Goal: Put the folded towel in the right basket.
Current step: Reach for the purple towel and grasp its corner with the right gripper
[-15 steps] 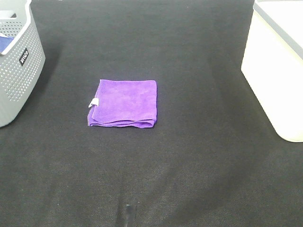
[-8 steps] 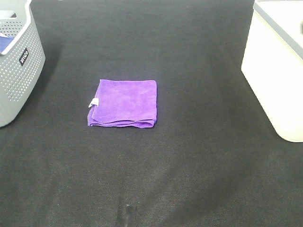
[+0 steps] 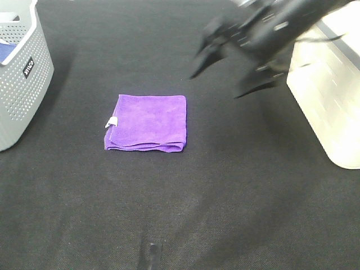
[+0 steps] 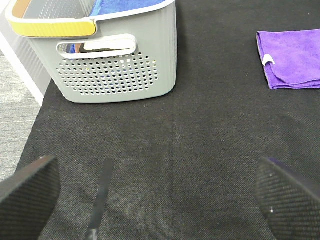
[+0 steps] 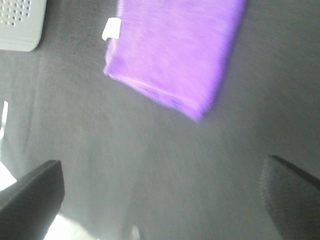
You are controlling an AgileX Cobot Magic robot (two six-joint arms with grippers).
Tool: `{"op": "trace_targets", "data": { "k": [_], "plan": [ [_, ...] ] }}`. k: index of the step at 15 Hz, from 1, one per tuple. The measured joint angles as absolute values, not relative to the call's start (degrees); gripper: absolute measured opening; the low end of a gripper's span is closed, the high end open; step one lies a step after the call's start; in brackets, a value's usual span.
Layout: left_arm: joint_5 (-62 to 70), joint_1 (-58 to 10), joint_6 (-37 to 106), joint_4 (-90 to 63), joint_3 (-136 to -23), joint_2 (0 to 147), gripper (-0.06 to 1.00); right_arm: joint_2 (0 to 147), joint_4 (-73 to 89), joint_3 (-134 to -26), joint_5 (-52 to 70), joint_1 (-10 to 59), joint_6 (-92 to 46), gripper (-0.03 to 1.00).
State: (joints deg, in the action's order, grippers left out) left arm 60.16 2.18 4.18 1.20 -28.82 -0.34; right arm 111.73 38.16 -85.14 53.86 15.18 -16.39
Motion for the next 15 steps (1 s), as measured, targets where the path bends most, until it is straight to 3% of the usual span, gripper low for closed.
{"op": "trace_targets", "data": {
  "k": [7,13,15],
  "plan": [
    [60.2,2.2,4.2,1.2,-28.8,-0.3,0.99,140.0,45.0,-109.0,57.0,15.1,-17.0,0.98],
    [60.2,2.2,4.2,1.2,-28.8,-0.3,0.99,144.7,48.3,-111.9,55.8,15.5,-16.8,0.97],
    [60.2,2.2,4.2,1.2,-28.8,-0.3,0.99,146.1,51.3,-112.8,52.8,18.2,-16.9,0.92]
  ]
}}
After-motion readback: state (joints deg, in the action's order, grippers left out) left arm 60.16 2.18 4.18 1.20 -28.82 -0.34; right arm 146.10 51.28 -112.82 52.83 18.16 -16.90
